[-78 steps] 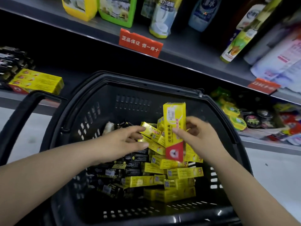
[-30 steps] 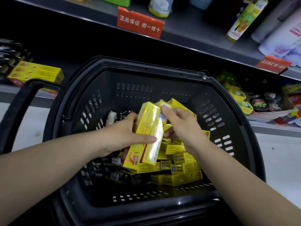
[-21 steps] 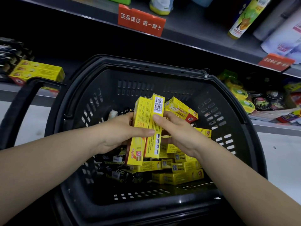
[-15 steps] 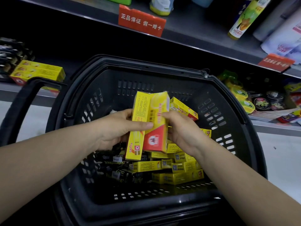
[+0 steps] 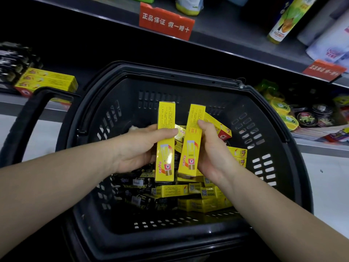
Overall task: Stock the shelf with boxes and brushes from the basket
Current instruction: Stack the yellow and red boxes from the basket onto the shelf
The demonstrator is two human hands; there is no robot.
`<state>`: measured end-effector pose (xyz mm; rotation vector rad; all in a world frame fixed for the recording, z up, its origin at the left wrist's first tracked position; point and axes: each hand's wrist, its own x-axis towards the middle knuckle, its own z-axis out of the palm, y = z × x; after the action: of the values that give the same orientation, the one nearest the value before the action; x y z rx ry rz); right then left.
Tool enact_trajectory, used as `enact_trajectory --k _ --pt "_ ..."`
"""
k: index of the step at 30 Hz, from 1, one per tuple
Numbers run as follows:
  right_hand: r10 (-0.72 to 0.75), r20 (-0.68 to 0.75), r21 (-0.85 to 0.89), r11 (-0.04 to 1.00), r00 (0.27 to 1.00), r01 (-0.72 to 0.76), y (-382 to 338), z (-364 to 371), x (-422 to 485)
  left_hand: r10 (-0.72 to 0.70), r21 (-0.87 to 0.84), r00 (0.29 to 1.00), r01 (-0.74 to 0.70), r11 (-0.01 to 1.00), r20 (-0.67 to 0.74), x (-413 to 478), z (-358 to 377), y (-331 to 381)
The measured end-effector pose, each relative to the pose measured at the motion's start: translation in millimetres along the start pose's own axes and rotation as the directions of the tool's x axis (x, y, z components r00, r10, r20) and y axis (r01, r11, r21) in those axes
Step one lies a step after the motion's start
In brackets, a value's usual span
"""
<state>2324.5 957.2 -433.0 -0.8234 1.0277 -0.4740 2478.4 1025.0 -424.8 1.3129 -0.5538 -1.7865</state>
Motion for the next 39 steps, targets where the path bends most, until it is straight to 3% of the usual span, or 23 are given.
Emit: enact_trajectory --k 5,7,9,12,13,14,17,22,25,28,30,33,34,37,39 --pt "-0.003 0.076 -0.252 0.967 0.997 0.022 9 5 -3 0.004 0.012 0.999 -0.005 1.000 0.038 -1 0 -3" --pt "-0.024 0.077 -0.435 0.899 0.997 0.055 4 2 -4 -0.012 0.053 1.000 0.012 0.999 0.002 -1 -2 -4" --pt "-0.089 0.062 -0.712 0.694 0.994 0.106 -11 -14 1 -0.040 0.090 0.998 0.045 0.995 -0.058 -1 -4 -4" --pt "-0.190 0.000 -0.986 0.164 0.982 0.032 -32 -68 20 -0.063 0.073 0.990 0.073 0.995 -0.128 -3 -5 -2" --pt "-0.166 -0.050 -0.999 -0.002 0.985 -0.051 -34 -86 25 -0.066 0.073 0.987 0.077 0.994 -0.144 -3 -5 -2" --pt "-0.105 -0.112 -0.987 -0.104 0.988 -0.123 -32 -101 28 -0.070 0.077 0.985 0.082 0.994 -0.156 -3 -5 -2" --pt "0.051 -0.173 -0.982 -0.092 0.984 -0.167 -21 -120 32 -0.074 0.108 0.983 0.093 0.990 -0.170 -1 -6 -2" --pt "-0.110 -0.039 -0.904 -0.419 0.993 -0.082 -20 -121 44 -0.080 0.145 0.980 0.107 0.984 -0.181 1 -10 -3" --pt "-0.141 0.033 -0.872 -0.488 0.989 -0.041 -23 -118 43 -0.057 0.126 0.979 0.082 0.989 -0.195 1 -14 -3" --pt "-0.164 0.102 -0.901 -0.433 0.981 0.021 -23 -110 37 -0.012 0.121 0.981 0.036 0.992 -0.194 -3 -15 1" --pt "-0.229 0.120 -0.966 -0.250 0.966 0.061 -26 -94 29 0.026 0.112 0.984 -0.006 0.994 -0.176 -7 -17 5" --pt "-0.387 0.142 -0.973 0.112 0.911 0.200 -38 -53 13 0.090 0.104 0.984 -0.075 0.992 -0.151 -13 -24 11" --pt "-0.427 0.148 -0.952 0.184 0.892 0.246 -42 -37 7 0.116 0.106 0.982 -0.101 0.989 -0.148 -15 -26 14" --pt "-0.507 0.153 -0.907 0.270 0.848 0.324 -47 8 -4 0.191 0.107 0.970 -0.176 0.979 -0.147 -22 -31 21" --pt "-0.480 0.125 -0.871 0.366 0.868 0.327 -51 38 -2 0.233 0.107 0.959 -0.217 0.970 -0.162 -30 -36 27"
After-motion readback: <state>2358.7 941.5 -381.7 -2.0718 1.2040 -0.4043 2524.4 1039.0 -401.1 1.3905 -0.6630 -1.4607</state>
